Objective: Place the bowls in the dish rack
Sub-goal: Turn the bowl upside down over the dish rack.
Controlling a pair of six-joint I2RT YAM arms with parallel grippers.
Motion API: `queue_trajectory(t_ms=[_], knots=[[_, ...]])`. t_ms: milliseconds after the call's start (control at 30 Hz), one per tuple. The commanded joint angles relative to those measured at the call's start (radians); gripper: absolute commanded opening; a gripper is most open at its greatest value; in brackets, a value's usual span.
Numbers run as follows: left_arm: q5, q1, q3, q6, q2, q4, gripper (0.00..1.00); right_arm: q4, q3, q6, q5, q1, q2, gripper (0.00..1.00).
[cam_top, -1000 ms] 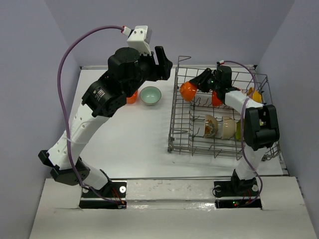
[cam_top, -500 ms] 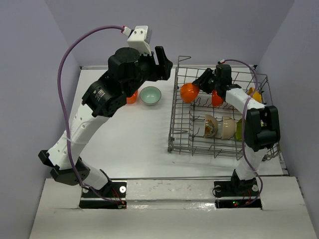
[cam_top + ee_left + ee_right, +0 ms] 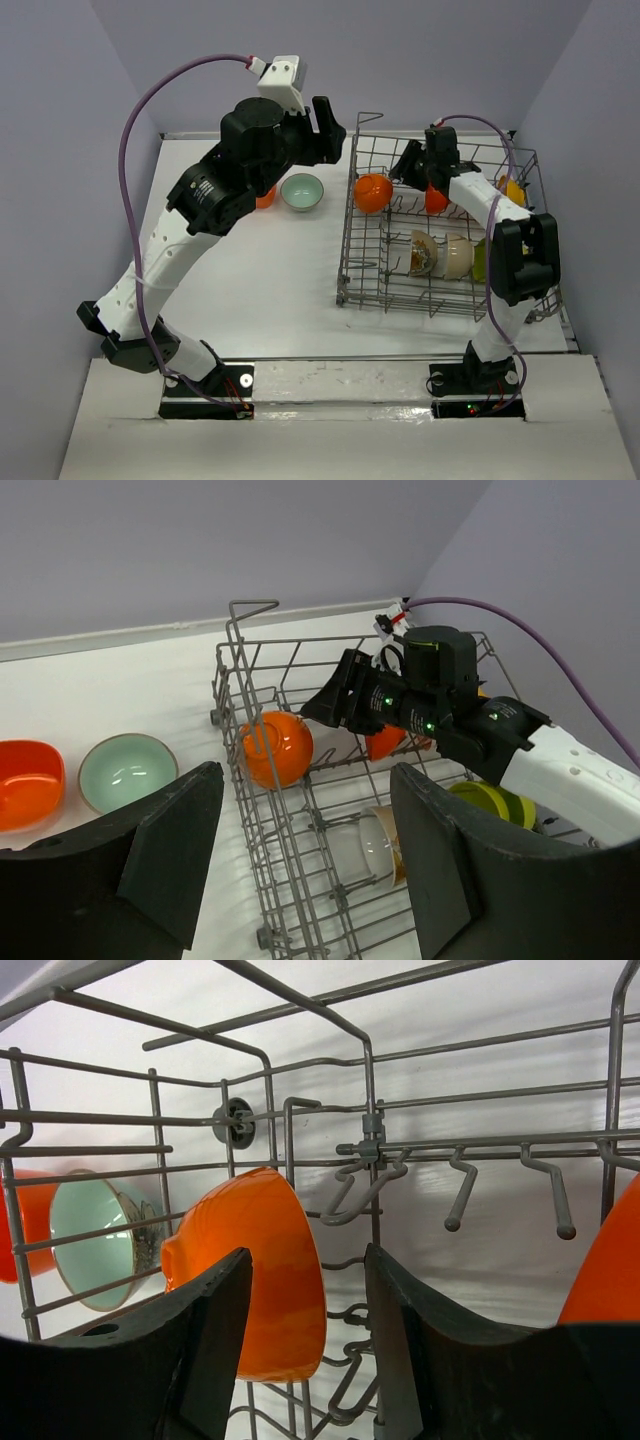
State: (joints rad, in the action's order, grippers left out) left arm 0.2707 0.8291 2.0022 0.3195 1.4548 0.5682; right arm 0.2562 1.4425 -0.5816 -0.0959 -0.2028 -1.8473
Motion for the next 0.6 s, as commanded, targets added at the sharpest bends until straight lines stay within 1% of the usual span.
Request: queue_trajectory(t_ms=[0, 133, 167, 267, 300, 433, 467, 567], knots=[[0.045, -0.005, -0.025, 0.001, -0.059, -0.037, 0.78, 0.031, 0.053, 0.042, 0.062, -0.012, 0.049, 0.54], [0.061, -0.071, -0.069, 0.033, -0.086, -0.044, 0.79, 0.06, 0.099, 0.055, 0.062, -0.012, 0.089, 0.55], [0.056, -0.112, -0.104, 0.052, -0.096, -0.051, 0.79, 0.07, 0.107, 0.058, 0.055, -0.012, 0.112, 0.56], [0.035, -0.183, -0.183, 0.073, -0.132, -0.088, 0.79, 0.087, 0.133, 0.062, 0.045, -0.012, 0.166, 0.56], [0.022, -0.235, -0.201, 0.09, -0.139, -0.097, 0.79, 0.094, 0.139, 0.068, 0.044, -0.012, 0.18, 0.56], [-0.027, -0.349, -0.304, 0.127, -0.168, -0.152, 0.8, 0.123, 0.159, 0.077, 0.044, -0.012, 0.264, 0.58], [-0.04, -0.404, -0.327, 0.145, -0.168, -0.183, 0.8, 0.132, 0.162, 0.08, 0.044, -0.012, 0.284, 0.59], [-0.105, -0.499, -0.407, 0.179, -0.124, -0.225, 0.79, 0.199, 0.18, 0.094, 0.009, -0.012, 0.371, 0.61]])
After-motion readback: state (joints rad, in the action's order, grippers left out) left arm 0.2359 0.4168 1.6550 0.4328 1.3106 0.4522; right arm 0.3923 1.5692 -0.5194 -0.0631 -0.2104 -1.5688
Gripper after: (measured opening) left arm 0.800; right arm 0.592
